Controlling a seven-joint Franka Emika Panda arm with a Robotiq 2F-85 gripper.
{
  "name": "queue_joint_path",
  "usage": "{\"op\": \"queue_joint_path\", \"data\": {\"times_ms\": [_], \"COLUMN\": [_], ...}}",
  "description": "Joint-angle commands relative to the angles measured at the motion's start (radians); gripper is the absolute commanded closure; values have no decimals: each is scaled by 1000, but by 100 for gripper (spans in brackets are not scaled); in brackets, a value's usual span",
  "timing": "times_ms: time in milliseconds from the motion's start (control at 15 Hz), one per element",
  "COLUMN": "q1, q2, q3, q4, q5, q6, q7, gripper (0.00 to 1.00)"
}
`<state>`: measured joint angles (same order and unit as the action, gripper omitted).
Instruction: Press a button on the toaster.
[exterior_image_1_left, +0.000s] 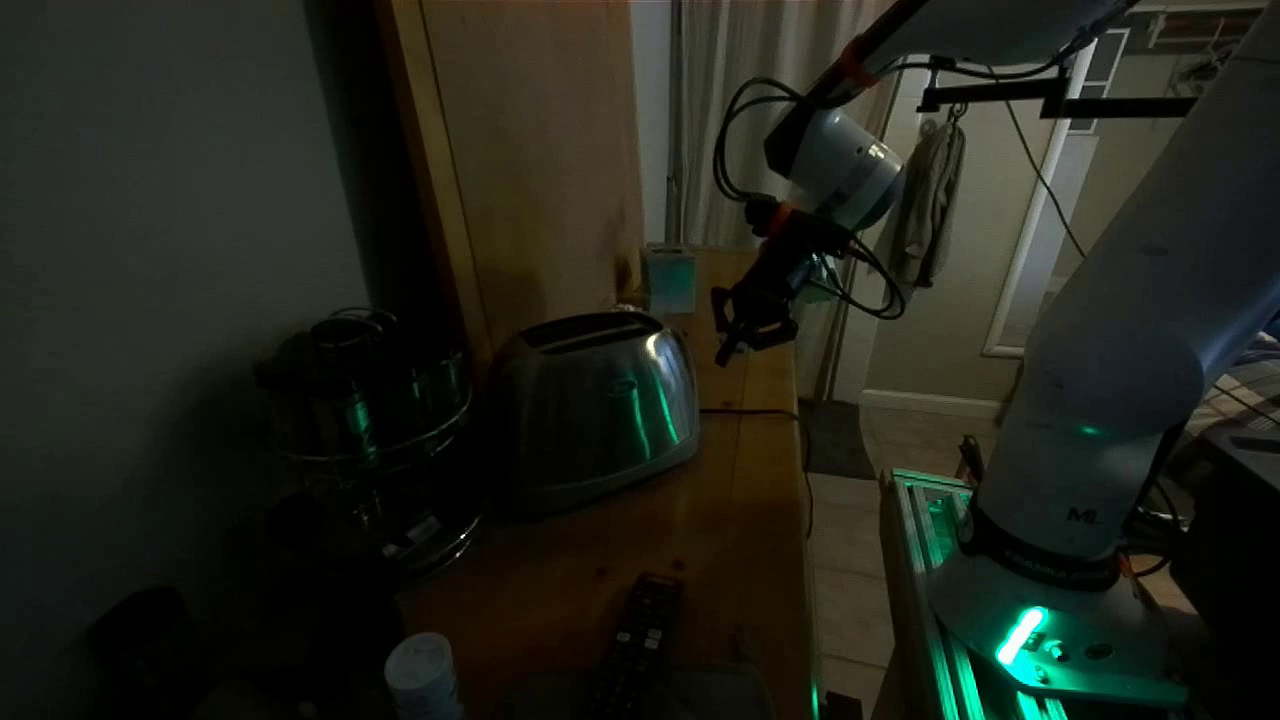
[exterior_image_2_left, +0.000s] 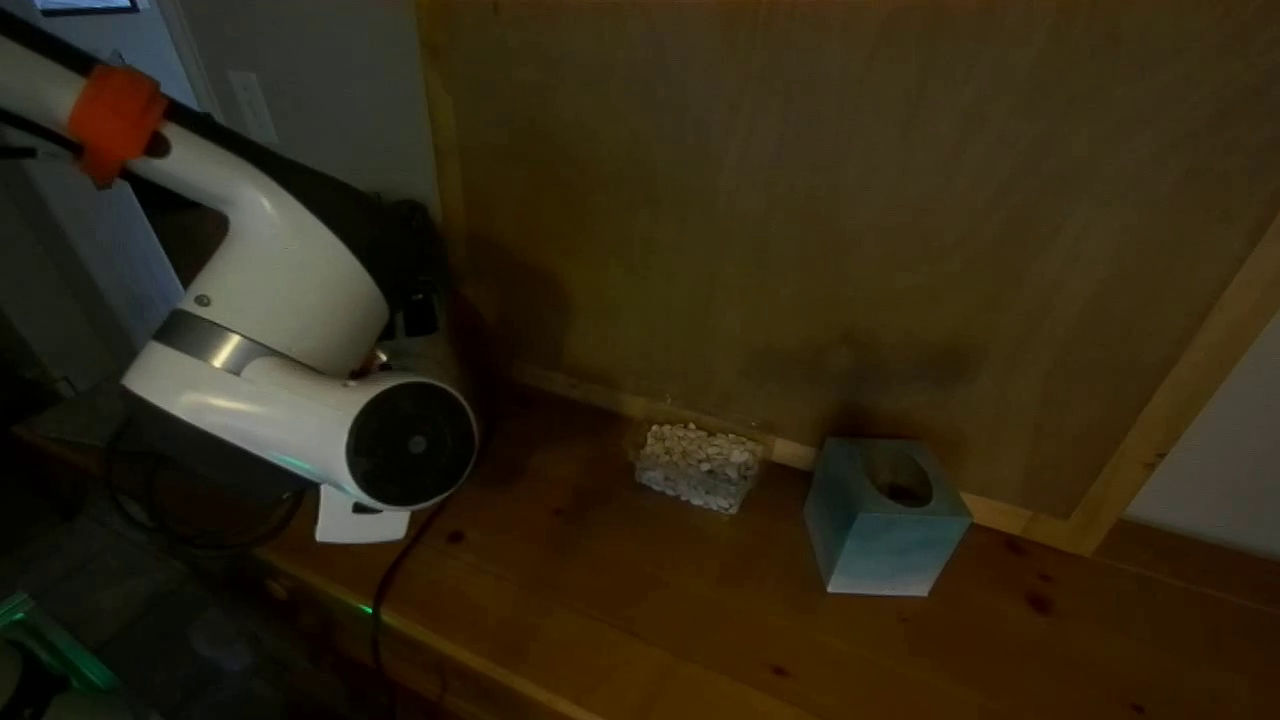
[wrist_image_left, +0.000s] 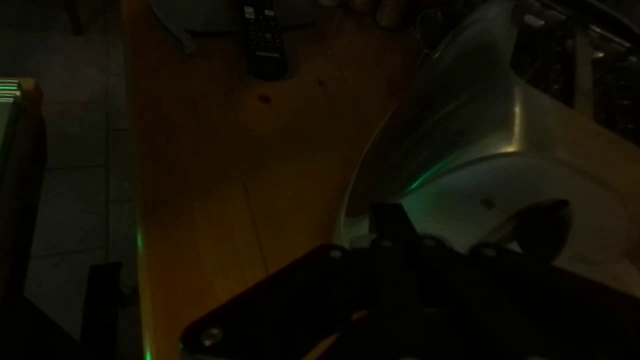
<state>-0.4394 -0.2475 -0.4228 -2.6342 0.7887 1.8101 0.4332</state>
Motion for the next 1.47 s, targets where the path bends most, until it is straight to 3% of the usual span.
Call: {"op": "queue_joint_path", "data": {"times_ms": [0, 1400], "q1": [-11, 11], "q2": [55, 123], "q3": [9, 63], "q4": [42, 83], "q5": [64, 2], "q6": [-17, 70], "q7": [51, 213], "gripper": [100, 100]}}
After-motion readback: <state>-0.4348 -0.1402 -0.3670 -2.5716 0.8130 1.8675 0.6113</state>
